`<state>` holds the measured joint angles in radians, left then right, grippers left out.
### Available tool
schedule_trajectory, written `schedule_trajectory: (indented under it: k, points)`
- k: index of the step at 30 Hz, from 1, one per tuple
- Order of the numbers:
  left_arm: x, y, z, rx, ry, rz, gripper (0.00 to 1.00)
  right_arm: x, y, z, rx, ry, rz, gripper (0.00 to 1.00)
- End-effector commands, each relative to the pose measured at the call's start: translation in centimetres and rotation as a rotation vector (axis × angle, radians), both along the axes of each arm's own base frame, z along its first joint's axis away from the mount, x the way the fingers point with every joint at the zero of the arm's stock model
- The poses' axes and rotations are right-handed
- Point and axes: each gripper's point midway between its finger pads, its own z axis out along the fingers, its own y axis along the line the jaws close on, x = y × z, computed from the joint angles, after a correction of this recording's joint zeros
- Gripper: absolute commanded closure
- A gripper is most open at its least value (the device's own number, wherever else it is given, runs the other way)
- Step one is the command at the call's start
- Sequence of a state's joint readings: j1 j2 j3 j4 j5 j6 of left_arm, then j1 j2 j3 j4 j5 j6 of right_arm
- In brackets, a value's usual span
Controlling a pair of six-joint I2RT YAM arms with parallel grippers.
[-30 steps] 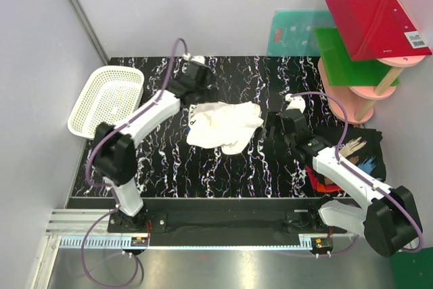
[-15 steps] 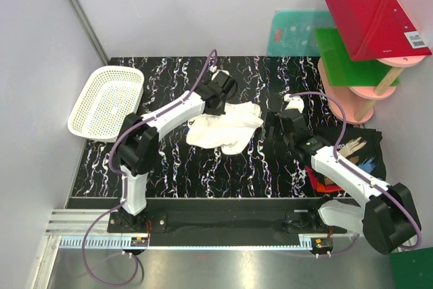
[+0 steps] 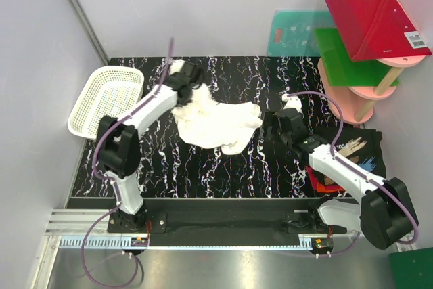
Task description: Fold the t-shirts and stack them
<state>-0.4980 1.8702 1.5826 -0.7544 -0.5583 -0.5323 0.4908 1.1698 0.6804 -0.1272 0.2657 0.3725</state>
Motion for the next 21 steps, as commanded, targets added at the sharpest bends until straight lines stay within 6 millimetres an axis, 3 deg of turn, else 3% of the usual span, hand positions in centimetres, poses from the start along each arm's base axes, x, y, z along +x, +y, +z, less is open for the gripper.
schedule_trajectory:
  k: [1, 4, 7, 13, 15, 16, 19, 21]
  points:
    - [-0.7, 8.2, 2.0, 0.029, -0.069, 0.251, 1.00, 0.9, 1.6, -0.3, 0.041, 0.008, 0.029, 0.04]
    - [-2.0, 10.9, 0.4, 0.030, -0.021, 0.325, 1.00, 1.1, 1.8, -1.5, 0.041, 0.045, 0.008, 0.05]
    - [-3.1, 12.2, -0.7, 0.044, 0.010, 0.364, 1.00, 1.7, 1.8, -2.8, 0.032, 0.085, -0.025, 0.05]
    - [-4.1, 13.1, -2.1, 0.066, 0.052, 0.391, 0.97, 3.2, 3.6, -3.5, 0.094, 0.096, -0.021, 0.07]
    - [-4.3, 13.4, -2.1, 0.066, 0.060, 0.395, 0.77, 3.4, 4.4, -2.8, 0.124, 0.091, -0.003, 0.08]
    - [-4.4, 13.5, -2.0, 0.064, 0.056, 0.401, 0.47, 3.3, 4.6, -2.2, 0.144, 0.083, 0.003, 0.08]
    - [-5.0, 13.8, -1.1, 0.058, 0.025, 0.416, 0.01, 3.1, 4.4, -0.6, 0.170, 0.039, -0.003, 0.08]
    - [-5.6, 13.9, -0.4, 0.049, 0.011, 0.413, 0.01, 3.3, 4.4, 0.3, 0.193, -0.002, -0.007, 0.08]
